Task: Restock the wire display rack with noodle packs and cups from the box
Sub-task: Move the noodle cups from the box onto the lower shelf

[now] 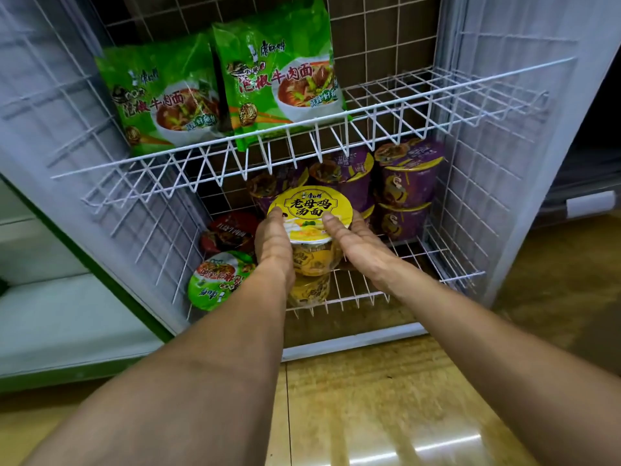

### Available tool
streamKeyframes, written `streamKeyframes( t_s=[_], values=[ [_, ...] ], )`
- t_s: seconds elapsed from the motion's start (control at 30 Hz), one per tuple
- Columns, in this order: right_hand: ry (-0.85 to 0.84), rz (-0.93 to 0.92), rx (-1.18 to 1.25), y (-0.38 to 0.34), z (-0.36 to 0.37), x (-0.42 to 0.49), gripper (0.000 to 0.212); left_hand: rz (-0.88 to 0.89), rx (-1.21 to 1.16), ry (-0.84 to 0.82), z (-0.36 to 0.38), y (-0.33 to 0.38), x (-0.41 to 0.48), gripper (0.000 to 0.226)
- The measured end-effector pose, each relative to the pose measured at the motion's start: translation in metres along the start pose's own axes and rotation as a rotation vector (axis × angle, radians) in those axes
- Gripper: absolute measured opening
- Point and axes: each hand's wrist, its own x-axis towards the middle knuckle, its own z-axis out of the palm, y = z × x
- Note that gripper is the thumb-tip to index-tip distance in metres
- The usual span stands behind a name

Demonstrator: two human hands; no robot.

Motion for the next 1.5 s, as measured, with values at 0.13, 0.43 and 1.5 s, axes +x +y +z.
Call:
streamKeyframes(
  t_s=[0.13,0.43,1.5],
  values=[
    [-0.034,-0.013,-0.051,-0.001,0.012,-0.001,0.081,-0.059,-0.05,0.002,-0.012,0.004,-0.004,0.06],
    [-0.067,-0.006,-0.091,0.001,0.024,0.001,0.079,-0.085,-0.001,0.007,-0.027,0.009,-0.003,0.047],
    [0.101,-0.052,0.007,0.007,-0.022,0.02,0.068,0.698,0.947,0.167,0.048,0.012,-0.058,0.042]
  ],
)
